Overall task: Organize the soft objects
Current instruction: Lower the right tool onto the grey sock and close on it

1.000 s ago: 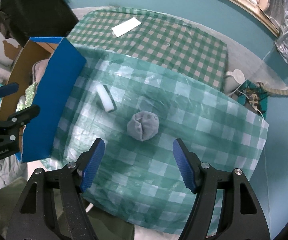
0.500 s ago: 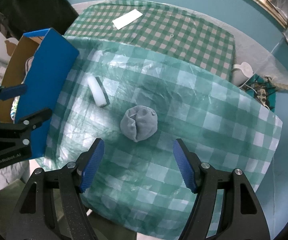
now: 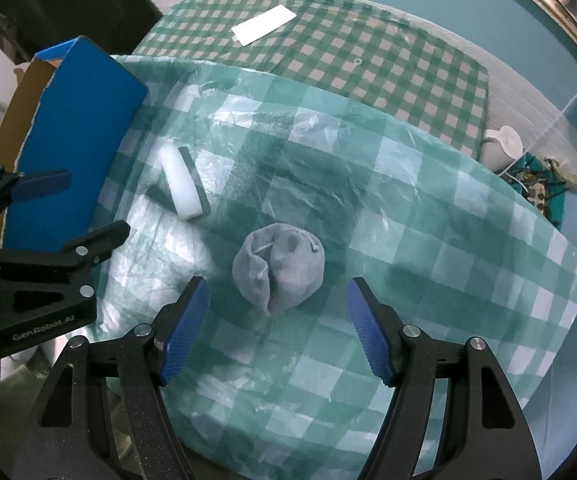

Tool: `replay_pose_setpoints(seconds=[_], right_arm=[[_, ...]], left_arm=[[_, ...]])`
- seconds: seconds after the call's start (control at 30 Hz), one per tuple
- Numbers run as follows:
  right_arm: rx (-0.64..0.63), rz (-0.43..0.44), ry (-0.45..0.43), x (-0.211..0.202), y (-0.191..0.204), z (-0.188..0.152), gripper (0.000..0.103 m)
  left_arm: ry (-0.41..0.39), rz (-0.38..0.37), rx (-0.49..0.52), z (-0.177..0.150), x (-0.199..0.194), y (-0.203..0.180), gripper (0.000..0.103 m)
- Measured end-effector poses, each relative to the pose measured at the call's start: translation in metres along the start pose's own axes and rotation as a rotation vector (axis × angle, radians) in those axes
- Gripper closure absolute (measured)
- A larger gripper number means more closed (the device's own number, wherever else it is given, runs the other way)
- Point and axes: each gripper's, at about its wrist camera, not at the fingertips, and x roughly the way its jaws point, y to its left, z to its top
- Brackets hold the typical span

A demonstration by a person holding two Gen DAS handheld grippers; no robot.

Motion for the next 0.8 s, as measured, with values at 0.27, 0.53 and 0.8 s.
replay_pose_setpoints(seconds=[0.27, 0.53, 0.8], right_arm=[[-0.001, 0.007, 0.030, 0.019, -0.003, 0.006, 0.032], [-0.016, 0.003, 0.052, 0.034, 0.002, 0.008, 0.032], [-0.054, 0.000, 0.066, 0.041, 0.007, 0.002, 0.060]], left_arm=[[0.026, 0.020, 0.007, 0.003, 0.014, -0.002, 0.028], [0.040, 0.023, 0.011, 0.007, 0.021, -0.003, 0.028], [0.046, 0.015, -0.010, 0.012, 0.024, -0.001, 0.028]])
